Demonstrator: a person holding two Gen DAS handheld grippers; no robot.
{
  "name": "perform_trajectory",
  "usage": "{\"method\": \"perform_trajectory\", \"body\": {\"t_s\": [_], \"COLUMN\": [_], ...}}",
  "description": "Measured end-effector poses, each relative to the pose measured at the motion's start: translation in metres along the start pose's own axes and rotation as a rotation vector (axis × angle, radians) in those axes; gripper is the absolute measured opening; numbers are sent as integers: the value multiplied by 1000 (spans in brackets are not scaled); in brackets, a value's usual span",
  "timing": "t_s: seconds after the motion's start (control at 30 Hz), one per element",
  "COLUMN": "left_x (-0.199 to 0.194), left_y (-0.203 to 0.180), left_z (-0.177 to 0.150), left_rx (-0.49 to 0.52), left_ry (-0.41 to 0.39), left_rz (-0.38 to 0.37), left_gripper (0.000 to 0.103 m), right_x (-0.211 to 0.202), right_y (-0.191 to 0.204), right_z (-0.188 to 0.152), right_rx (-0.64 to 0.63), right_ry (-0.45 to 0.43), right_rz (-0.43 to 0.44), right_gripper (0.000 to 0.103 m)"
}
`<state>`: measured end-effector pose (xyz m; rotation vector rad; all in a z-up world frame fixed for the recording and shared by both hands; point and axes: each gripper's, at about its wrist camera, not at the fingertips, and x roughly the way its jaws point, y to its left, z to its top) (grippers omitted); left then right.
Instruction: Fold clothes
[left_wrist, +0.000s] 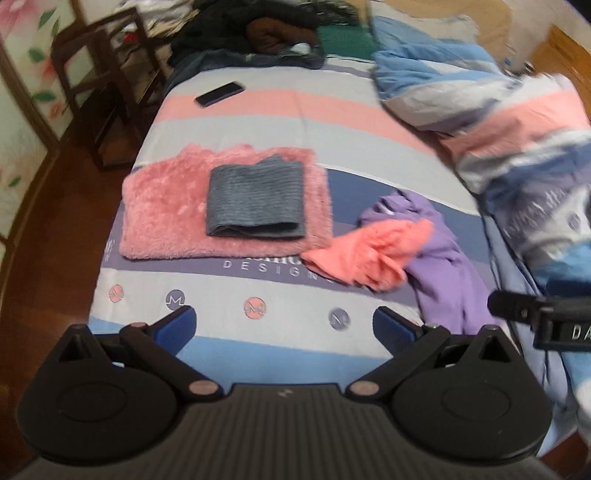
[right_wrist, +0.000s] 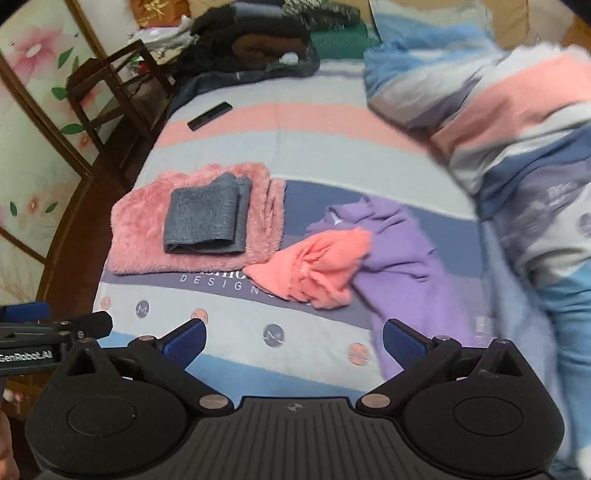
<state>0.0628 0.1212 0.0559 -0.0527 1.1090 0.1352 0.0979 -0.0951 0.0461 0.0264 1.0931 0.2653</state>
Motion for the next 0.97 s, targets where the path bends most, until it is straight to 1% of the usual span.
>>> {"method": "perform_trajectory", "body": {"t_s": [0.1,0.17,0.23,0.33,0.43,0.53,0.67,0.77,0.87,0.97], "left_x": [-31,-46,-58,-69,-69,-70,-70,-71,-72,-73], "left_y": [-22,-35,-46,-61,-70,-76,-79,-79,-80,-79], "left_z": [-12,-21,-30,-44,-56,-65,-73,-77,-80,-82], "left_rx": [26,39,52,78,97,101,97,95,100,102], "left_ry": [-9,-20,-30,-44,-32,-19,-21,-20,-33,-45], "left_rz": [16,27,39,50,57,53,50,50,67,82], "left_gripper": [103,103,103,103,103,103,103,103,103,103], "right_x": [-30,-40,-47,-49,-49,-49,-57,-63,-69,-71], "right_y": [-4,-6,-8,-12,-20,-21,-17,-17,-14,-12], "right_z": [-14,-25,-36,-51,-63,-73,-81,-83,-85,-86], "right_rx": [-35,-56,-75,-57,-22,-31,-65,-73,-104,-112], "right_ry": [-18,-13,-3,21,42,61,36,0,-40,-51], "right_rz": [-61,-95,-104,-96,-52,-52,-65,-76,-104,-105], "right_gripper": [103,103,103,103,103,103,103,103,103,103]}}
